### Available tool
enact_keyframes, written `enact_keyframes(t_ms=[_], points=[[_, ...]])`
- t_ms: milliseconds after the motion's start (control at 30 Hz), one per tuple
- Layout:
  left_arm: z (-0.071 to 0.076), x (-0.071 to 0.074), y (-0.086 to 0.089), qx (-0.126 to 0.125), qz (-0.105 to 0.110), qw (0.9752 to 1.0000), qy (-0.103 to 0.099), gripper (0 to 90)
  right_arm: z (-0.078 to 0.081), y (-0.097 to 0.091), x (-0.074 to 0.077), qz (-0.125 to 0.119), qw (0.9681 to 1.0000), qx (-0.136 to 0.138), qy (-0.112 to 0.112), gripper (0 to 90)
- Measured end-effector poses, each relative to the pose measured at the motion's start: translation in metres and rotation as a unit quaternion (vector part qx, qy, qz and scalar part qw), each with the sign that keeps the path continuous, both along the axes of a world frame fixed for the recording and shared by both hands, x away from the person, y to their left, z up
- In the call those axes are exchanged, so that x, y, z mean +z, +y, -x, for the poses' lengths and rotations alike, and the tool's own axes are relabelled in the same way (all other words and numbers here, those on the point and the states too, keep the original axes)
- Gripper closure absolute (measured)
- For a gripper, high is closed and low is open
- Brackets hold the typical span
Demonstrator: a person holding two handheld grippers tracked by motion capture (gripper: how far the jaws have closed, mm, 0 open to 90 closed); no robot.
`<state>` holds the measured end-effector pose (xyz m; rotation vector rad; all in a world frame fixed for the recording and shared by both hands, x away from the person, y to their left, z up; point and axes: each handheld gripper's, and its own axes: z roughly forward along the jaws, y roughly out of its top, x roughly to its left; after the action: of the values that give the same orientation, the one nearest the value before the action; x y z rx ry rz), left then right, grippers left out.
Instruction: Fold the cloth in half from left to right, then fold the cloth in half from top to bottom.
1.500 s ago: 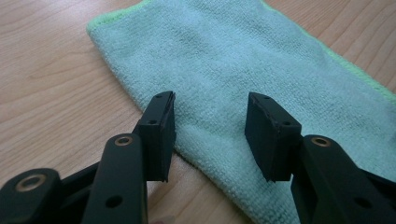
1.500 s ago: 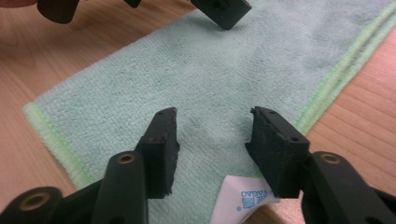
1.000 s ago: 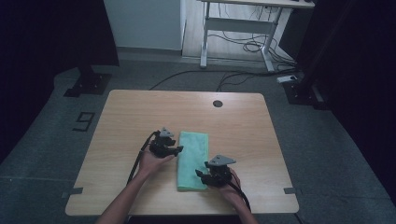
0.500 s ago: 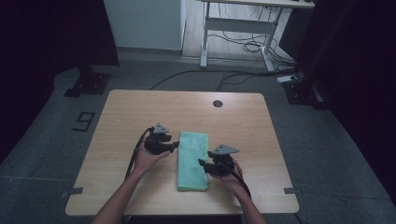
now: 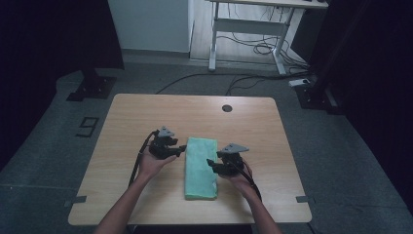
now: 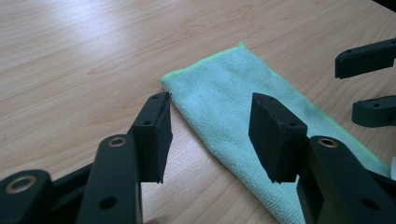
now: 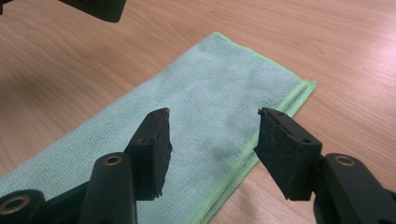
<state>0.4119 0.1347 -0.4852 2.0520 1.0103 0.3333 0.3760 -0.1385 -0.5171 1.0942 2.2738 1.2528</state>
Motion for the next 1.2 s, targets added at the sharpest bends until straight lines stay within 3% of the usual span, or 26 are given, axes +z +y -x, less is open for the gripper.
enact_keyframes(t_ms=[833, 1200], points=[[-0.009, -0.007, 0.001, 0.011, 0.002, 0.9999, 0.008, 47.9, -0.014, 0.000, 0.000, 0.003, 1.0000, -0.007, -0.001, 44.1], [-0.022, -0.016, -0.011, 0.000, -0.002, 0.9999, 0.011, 47.3, -0.033, 0.003, -0.005, -0.003, 0.9998, -0.015, 0.013, 44.1]])
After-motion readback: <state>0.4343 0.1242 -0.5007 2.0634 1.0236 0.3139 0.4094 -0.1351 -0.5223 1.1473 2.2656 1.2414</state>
